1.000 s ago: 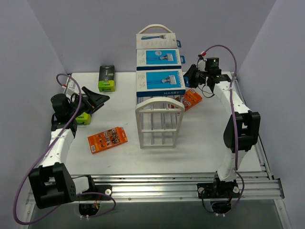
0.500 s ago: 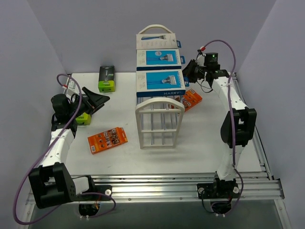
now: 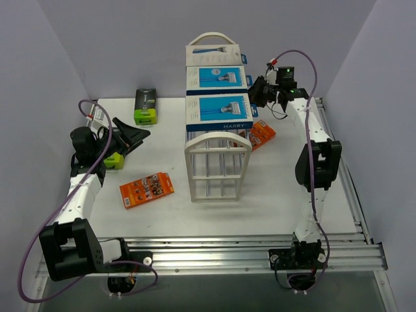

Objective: Place and organize the shaving razors onto the shelf
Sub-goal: Place the shaving razor onto shelf

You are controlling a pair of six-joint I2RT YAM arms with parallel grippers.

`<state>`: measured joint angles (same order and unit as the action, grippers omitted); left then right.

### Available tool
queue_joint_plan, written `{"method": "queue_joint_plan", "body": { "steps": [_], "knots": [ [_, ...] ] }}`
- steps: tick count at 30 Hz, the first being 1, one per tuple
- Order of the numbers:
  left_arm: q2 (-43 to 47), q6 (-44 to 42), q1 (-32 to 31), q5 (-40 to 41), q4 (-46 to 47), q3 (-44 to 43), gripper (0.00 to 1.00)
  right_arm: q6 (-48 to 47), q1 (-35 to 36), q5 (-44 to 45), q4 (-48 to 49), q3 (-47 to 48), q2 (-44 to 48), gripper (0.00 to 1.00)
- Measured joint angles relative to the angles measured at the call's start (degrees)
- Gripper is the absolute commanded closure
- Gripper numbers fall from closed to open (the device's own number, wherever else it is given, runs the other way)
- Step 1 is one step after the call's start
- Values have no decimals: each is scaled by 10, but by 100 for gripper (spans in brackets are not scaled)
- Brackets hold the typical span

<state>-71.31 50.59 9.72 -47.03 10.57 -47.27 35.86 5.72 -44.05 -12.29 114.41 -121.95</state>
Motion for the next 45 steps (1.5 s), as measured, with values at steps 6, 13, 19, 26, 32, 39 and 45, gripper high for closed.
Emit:
{"method": "queue_joint_plan", "body": {
  "steps": [6, 13, 19, 26, 32, 39, 45],
  "knots": [
    [-1, 3, 0, -2, 1, 0, 6, -1, -7, -14, -21, 67, -36, 100],
    [-7, 9, 0, -6, 6, 0, 6, -2, -11, -31, -38, 133, -75, 100],
    [-8, 16, 0, -12, 14, 0, 6, -4, -12, -40, -49, 151, -99, 100],
    [-9, 20, 0, -13, 26, 0, 6, -3, -11, -44, -51, 153, -103, 100],
    [-9, 24, 0, -14, 29, 0, 6, 5, -11, -47, -44, 155, -107, 100],
    [-9, 28, 0, -15, 31, 0, 6, 27, -10, -51, -24, 165, -121, 100],
    [-10, 30, 0, -15, 33, 0, 6, 37, -5, -54, -12, 167, -123, 95]
  ]
}}
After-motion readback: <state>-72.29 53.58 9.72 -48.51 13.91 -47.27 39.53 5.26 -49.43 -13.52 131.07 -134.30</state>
